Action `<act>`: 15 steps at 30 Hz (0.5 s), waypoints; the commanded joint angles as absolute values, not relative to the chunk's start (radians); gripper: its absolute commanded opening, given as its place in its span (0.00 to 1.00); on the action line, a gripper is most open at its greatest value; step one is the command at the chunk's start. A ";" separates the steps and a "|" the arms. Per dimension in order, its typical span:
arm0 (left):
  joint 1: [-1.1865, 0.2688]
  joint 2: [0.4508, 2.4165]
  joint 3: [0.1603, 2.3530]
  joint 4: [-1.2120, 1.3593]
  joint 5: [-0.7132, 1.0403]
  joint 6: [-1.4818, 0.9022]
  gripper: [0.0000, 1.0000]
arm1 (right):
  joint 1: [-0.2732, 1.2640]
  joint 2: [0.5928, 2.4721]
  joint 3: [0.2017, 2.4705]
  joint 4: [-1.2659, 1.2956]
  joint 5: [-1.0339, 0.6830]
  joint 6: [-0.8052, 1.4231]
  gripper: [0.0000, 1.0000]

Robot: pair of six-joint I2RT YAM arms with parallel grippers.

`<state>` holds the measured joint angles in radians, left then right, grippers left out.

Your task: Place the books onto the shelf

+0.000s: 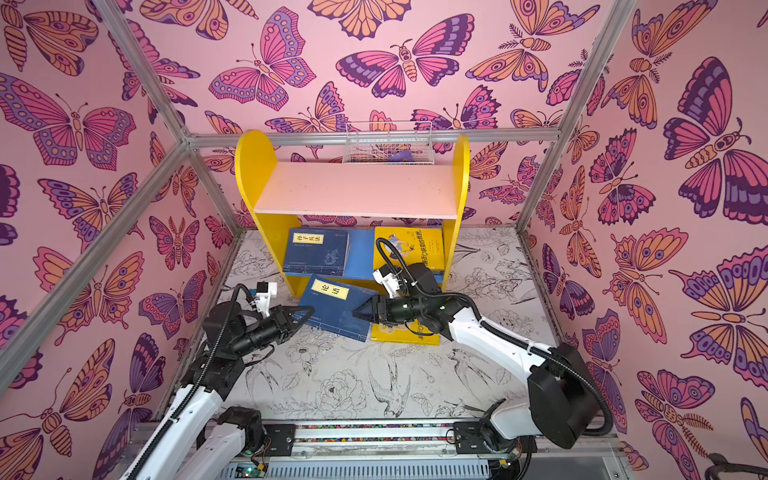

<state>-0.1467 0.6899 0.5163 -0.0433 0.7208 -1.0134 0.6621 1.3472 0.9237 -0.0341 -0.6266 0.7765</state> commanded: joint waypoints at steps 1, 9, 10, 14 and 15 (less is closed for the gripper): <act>-0.142 0.665 0.483 0.049 0.713 -1.050 0.00 | 0.648 1.225 0.882 -0.066 -0.382 0.769 0.77; -0.139 0.634 0.429 0.216 0.705 -1.129 0.00 | 0.649 1.232 0.793 0.199 -0.651 0.857 0.76; -0.138 0.634 0.422 0.248 0.708 -1.141 0.00 | 0.649 1.240 0.784 0.245 -0.682 0.884 0.76; -0.139 0.628 0.389 0.391 0.712 -1.184 0.00 | 0.647 1.238 0.785 0.274 -0.670 0.890 0.75; -0.139 0.630 0.387 0.402 0.712 -1.184 0.00 | 0.646 1.226 0.786 0.269 -0.651 0.879 0.74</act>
